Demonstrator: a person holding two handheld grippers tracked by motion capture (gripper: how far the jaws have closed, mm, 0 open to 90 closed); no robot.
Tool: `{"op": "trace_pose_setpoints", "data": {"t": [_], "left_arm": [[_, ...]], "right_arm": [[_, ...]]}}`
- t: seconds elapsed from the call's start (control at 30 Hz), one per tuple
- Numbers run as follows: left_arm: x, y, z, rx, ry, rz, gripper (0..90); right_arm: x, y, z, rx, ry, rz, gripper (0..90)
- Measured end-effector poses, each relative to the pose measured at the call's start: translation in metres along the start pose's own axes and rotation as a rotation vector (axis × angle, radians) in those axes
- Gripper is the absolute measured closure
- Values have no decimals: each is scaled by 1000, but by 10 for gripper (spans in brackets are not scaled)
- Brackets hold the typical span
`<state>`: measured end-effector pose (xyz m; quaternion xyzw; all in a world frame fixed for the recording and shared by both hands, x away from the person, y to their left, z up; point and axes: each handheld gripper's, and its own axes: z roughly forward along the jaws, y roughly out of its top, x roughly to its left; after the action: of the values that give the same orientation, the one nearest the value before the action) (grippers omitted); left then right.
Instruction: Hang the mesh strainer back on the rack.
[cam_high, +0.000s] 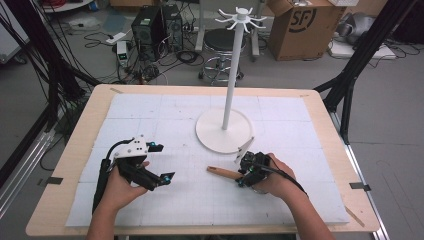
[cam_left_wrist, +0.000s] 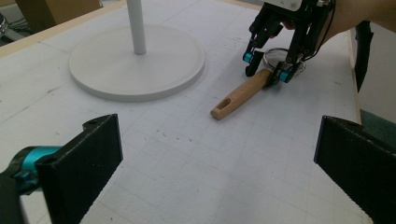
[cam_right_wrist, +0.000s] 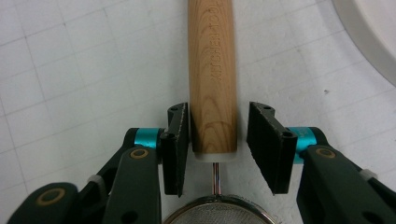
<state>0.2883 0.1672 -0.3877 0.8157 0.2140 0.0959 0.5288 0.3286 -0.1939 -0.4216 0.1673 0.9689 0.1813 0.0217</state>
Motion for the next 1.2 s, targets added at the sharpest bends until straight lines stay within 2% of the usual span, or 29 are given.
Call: {"op": "trace_pose_setpoints", "data": {"t": [0.1, 0.17, 0.37, 0.53, 0.7, 0.87, 1.07, 1.2], "left_arm": [[0, 0, 0, 2, 1, 1, 17], [0, 0, 0, 4, 1, -3, 17], [0, -1, 0, 1, 4, -5, 17], [0, -1, -1, 2, 5, -4, 17], [0, -1, -1, -5, 4, -7, 17], [1, -1, -1, -5, 9, -5, 17], [1, -2, -2, -6, 7, -11, 17], [1, -2, -2, -4, 6, -8, 17]], "right_arm": [[2, 3, 0, 19, -13, -19, 596], [4, 3, 0, 20, -5, -24, 672], [6, 4, -1, 26, -17, -33, 686], [7, 2, -5, -14, -36, -41, 688], [4, -1, -27, -173, -52, -25, 688], [-3, -10, -51, -352, -64, 34, 688], [-10, -19, -70, -506, -47, 66, 688], [-13, -22, -81, -571, -37, 67, 688]]}}
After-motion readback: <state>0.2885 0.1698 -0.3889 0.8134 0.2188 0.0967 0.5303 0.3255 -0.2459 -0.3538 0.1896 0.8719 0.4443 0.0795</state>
